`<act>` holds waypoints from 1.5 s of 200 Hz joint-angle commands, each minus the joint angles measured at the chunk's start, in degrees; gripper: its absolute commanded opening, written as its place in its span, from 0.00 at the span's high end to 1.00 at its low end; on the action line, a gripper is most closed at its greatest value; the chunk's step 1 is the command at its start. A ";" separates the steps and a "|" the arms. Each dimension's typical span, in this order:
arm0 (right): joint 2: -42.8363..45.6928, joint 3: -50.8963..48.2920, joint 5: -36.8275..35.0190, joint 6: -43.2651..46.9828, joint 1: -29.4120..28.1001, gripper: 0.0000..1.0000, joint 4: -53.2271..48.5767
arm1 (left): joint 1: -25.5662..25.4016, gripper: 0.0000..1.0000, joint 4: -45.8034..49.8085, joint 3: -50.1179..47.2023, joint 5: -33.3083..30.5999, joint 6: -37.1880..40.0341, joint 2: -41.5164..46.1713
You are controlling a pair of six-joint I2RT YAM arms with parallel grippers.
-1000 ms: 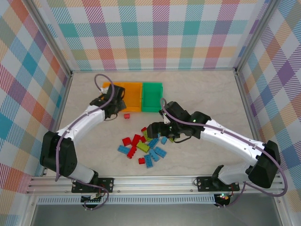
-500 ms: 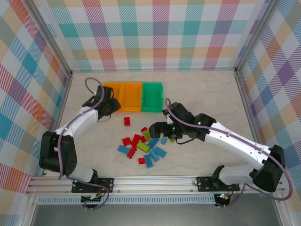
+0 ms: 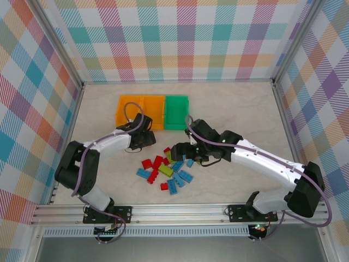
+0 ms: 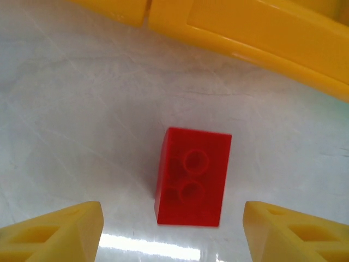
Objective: Sort the legos into containers by color
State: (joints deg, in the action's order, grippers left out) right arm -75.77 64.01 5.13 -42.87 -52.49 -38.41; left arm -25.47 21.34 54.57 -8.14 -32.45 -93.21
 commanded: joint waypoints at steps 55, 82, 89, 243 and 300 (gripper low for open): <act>2.78 -0.96 -0.56 -0.36 -0.25 0.06 -0.17 | 0.18 0.53 0.78 6.87 0.10 5.38 -8.81; 2.73 -0.51 -0.62 0.06 -0.24 0.06 -0.43 | 0.17 0.62 1.25 6.58 -1.30 5.81 -9.90; 2.73 -0.34 -0.64 0.16 -0.24 0.06 -0.54 | 0.21 0.65 1.65 6.73 -1.55 5.86 -10.21; 7.61 -1.82 -4.31 0.26 -1.41 0.06 4.41 | 18.04 0.74 5.46 34.71 -4.83 9.59 -14.02; 10.79 -3.77 -7.41 -0.72 -1.35 0.06 3.28 | 18.26 0.56 7.92 40.44 -3.24 10.42 -18.84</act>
State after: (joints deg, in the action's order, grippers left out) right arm -67.07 60.97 0.38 -42.92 -53.65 -34.54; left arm -7.68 27.09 92.20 -11.99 -22.79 -113.56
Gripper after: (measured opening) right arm 0.938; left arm 0.410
